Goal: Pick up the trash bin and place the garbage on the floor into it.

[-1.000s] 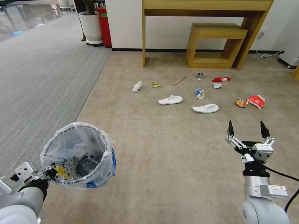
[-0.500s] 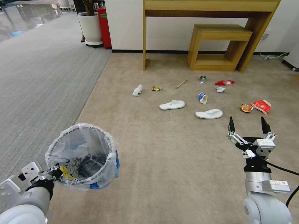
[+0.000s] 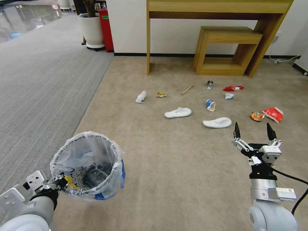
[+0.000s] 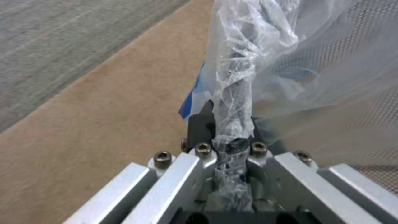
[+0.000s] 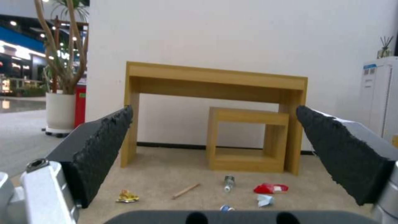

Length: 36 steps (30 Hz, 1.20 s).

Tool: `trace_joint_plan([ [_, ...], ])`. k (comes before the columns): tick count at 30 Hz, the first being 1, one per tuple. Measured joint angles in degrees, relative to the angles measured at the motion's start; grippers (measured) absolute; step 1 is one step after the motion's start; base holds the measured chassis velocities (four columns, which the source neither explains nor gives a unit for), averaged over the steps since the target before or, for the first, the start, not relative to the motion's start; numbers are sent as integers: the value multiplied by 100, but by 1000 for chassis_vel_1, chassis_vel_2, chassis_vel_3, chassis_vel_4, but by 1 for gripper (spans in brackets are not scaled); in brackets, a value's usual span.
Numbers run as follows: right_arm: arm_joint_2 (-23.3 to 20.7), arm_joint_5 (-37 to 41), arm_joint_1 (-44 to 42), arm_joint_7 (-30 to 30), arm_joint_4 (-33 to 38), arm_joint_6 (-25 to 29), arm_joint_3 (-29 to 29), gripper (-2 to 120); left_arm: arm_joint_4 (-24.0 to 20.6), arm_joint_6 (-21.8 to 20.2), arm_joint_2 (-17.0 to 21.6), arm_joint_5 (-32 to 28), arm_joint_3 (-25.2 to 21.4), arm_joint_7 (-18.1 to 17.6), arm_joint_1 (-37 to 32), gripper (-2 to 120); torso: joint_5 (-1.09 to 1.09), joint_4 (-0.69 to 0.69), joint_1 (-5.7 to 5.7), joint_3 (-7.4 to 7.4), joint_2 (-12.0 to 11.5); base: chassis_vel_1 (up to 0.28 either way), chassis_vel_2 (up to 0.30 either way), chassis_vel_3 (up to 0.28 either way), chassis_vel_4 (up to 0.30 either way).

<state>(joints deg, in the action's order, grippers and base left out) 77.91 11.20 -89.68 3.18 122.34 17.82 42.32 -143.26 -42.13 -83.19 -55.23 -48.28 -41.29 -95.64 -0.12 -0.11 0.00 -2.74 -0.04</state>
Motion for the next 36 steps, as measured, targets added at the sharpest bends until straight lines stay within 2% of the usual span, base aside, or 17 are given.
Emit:
trace_joint_plan([
  [7, -17, -6, 31, -69, -19, 3, 78, 100, 0, 0, -38, 144, 162, 35, 50, 1, 0, -1, 0, 0, 0, -141, 127, 133, -143],
  [23, -70, -33, 246, -142, -272, -75, 49, 100, 0, 0, 265, 355, 12, 71, 259, 1, 0, -1, 0, 0, 0, -171, 164, 174, -166],
  [30, -111, -103, 221, -142, -296, -266, 26, 100, 9, 0, 483, 239, -87, 89, 351, 1, 0, -1, 0, 0, 0, -169, 174, 190, -168],
  [33, -261, -182, 170, -144, -299, -309, -71, 100, 114, 0, 793, 224, -48, 98, 385, 1, -1, -1, 0, 0, 0, -181, 165, 173, -166],
  [36, -367, -191, 177, -147, -322, -319, -114, 100, 116, 0, 875, 225, 22, 100, 385, 1, 0, -1, 0, 0, 0, -172, 183, 185, -155],
])
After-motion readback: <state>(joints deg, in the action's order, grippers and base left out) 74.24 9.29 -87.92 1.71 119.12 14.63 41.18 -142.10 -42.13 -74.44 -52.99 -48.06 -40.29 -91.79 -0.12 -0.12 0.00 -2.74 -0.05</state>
